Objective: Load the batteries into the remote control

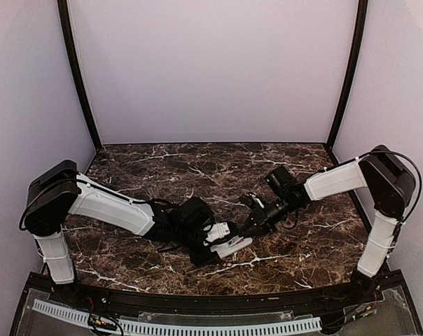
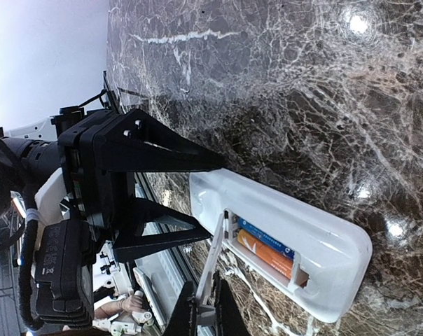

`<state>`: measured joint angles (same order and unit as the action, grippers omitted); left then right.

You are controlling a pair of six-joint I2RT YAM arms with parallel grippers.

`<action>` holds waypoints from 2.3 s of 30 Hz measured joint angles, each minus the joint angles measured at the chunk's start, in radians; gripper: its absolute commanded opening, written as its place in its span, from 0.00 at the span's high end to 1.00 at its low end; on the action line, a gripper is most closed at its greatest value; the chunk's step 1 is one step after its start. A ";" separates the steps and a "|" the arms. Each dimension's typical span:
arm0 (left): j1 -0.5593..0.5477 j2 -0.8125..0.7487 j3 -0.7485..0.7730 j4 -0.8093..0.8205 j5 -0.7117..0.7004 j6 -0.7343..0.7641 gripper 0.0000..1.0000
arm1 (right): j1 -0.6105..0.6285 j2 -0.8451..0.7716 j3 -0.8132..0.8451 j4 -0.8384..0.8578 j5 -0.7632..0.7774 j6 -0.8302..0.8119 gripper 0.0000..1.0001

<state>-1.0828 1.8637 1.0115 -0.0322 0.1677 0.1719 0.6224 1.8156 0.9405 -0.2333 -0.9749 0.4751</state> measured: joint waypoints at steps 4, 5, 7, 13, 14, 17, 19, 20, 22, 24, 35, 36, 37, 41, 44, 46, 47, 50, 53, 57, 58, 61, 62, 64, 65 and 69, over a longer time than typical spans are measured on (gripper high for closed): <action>0.001 0.000 0.000 0.002 -0.007 0.001 0.45 | 0.000 0.001 0.000 0.000 0.002 -0.003 1.00; 0.001 0.000 0.000 0.002 -0.008 0.001 0.45 | -0.002 0.002 0.000 0.000 0.002 -0.005 1.00; 0.001 0.000 0.000 0.002 -0.008 0.001 0.48 | -0.004 0.005 0.000 -0.004 0.002 -0.011 1.00; 0.003 0.000 0.000 0.000 -0.011 0.000 0.56 | -0.024 0.006 0.003 -0.032 0.005 -0.031 1.00; 0.003 0.000 0.000 0.000 -0.011 0.001 0.57 | -0.026 0.006 0.003 -0.035 0.005 -0.032 1.00; 0.003 0.000 0.000 0.000 -0.011 0.001 0.60 | -0.026 0.006 0.004 -0.038 0.004 -0.032 1.00; 0.004 0.000 0.001 0.000 -0.010 0.000 0.61 | -0.026 0.006 0.004 -0.037 0.002 -0.029 1.00; 0.004 0.000 0.001 0.000 -0.010 0.001 0.62 | -0.026 0.006 0.003 -0.036 0.001 -0.025 1.00; 0.004 0.000 0.001 0.000 -0.009 0.001 0.65 | -0.026 0.006 0.001 -0.029 -0.003 -0.014 1.00; 0.005 0.000 0.001 0.000 -0.008 0.001 0.69 | -0.027 0.006 -0.007 -0.013 -0.011 0.006 1.00; 0.005 0.000 0.001 0.000 -0.008 0.000 0.84 | -0.027 -0.027 -0.047 0.029 -0.016 0.094 1.00; 0.005 0.000 0.001 0.000 -0.008 0.001 0.85 | -0.027 -0.031 -0.048 0.029 -0.015 0.099 1.00; 0.005 0.000 0.001 0.000 -0.008 0.001 0.85 | -0.027 -0.035 -0.052 0.031 -0.014 0.105 1.00; 0.005 0.000 0.001 0.000 -0.008 0.001 0.88 | -0.027 -0.040 -0.076 0.051 -0.006 0.134 1.00; 0.005 0.000 0.001 0.000 -0.008 0.001 0.89 | -0.027 -0.041 -0.083 0.058 0.000 0.142 1.00; 0.005 0.000 0.001 0.000 -0.008 0.000 0.90 | -0.027 -0.042 -0.084 0.065 0.002 0.148 1.00; 0.005 0.000 0.001 0.000 -0.008 0.000 0.90 | -0.027 -0.042 -0.085 0.072 0.003 0.152 1.00; 0.005 0.000 0.001 0.000 -0.008 0.000 0.90 | -0.027 -0.042 -0.087 0.092 0.003 0.163 1.00; 0.005 0.000 0.001 0.000 -0.008 0.000 0.90 | -0.027 -0.042 -0.095 0.113 0.003 0.172 1.00; 0.005 0.000 0.001 0.000 -0.008 0.000 0.90 | -0.027 -0.042 -0.107 0.137 -0.002 0.187 1.00; 0.005 0.000 0.001 0.000 -0.008 0.000 0.90 | -0.025 -0.041 -0.110 0.141 -0.002 0.189 1.00; 0.005 0.000 0.001 0.000 -0.008 0.000 0.91 | -0.025 -0.041 -0.114 0.151 -0.005 0.193 1.00; 0.005 0.000 0.001 0.000 -0.008 0.000 0.91 | -0.024 -0.041 -0.115 0.153 -0.005 0.196 1.00; 0.005 0.000 0.001 0.000 -0.008 0.000 0.91 | -0.021 -0.041 -0.116 0.160 -0.006 0.200 1.00; 0.005 0.000 0.001 0.000 -0.008 0.000 0.91 | -0.021 -0.041 -0.116 0.165 -0.007 0.202 1.00; 0.005 0.000 0.001 0.000 -0.008 0.000 0.91 | -0.016 -0.040 -0.121 0.188 -0.016 0.216 1.00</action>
<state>-1.0775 1.8641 1.0122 -0.0319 0.1600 0.1722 0.6064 1.7752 0.8200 -0.0452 -0.9909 0.6910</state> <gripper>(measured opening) 0.503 0.044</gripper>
